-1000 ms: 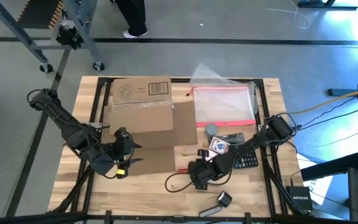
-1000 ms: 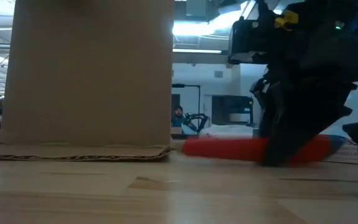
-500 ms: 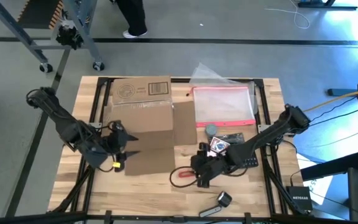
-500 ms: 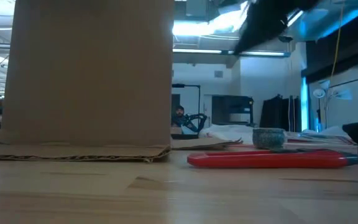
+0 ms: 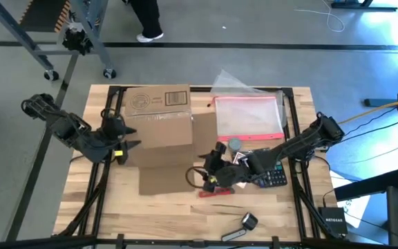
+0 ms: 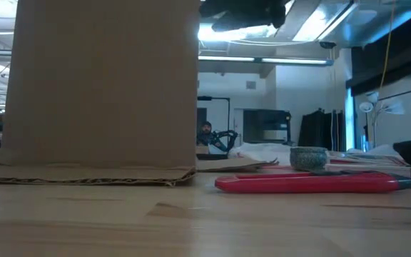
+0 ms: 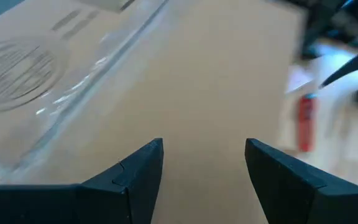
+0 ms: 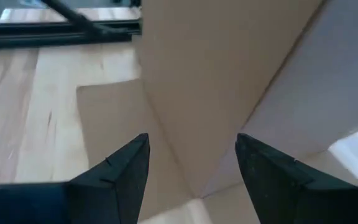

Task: Unpack boxes
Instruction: Break down box until it is fully flat

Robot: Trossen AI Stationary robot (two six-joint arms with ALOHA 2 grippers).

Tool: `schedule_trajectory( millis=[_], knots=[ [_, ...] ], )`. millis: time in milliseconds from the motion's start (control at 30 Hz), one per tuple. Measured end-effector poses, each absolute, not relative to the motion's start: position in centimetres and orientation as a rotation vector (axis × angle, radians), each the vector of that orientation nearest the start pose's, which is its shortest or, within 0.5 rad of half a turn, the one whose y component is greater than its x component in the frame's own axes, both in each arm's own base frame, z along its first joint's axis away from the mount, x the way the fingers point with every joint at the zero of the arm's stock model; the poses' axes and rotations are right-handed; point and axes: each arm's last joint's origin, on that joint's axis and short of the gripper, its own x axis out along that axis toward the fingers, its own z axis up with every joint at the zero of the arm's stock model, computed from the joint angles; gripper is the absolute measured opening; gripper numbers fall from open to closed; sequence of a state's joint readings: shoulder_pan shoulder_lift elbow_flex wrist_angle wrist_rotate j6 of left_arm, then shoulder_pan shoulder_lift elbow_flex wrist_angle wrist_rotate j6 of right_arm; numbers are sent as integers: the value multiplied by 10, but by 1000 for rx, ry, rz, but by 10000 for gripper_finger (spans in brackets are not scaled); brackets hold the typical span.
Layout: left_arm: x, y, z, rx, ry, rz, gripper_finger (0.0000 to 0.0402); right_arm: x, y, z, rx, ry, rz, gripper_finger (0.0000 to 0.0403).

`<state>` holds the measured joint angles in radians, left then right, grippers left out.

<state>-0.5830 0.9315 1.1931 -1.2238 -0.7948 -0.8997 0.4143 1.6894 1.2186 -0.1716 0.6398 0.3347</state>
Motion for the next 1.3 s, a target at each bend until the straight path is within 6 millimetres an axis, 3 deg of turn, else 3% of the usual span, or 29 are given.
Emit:
schedule_trajectory(
  millis=[167,367,500,667,900,1033,1133,1300],
  knots=[
    [118,-52,355,-251,639,595,219,349,113,253,-38,502,-454,232],
    [124,-56,354,-252,640,589,219,365,93,255,-33,469,-386,232],
    [131,-61,352,-250,632,582,219,372,76,252,-76,456,-481,232],
    [142,-72,349,-278,614,564,219,366,57,255,-200,508,-620,232],
    [172,-92,349,-270,545,458,219,356,28,267,-334,586,-697,232],
    [183,-97,352,-253,513,404,219,348,22,272,-369,638,-698,232],
    [183,-97,361,-259,495,380,219,337,21,276,-403,686,-709,232],
    [173,-90,398,-242,439,367,219,319,23,286,-319,734,-618,232]
  ],
)
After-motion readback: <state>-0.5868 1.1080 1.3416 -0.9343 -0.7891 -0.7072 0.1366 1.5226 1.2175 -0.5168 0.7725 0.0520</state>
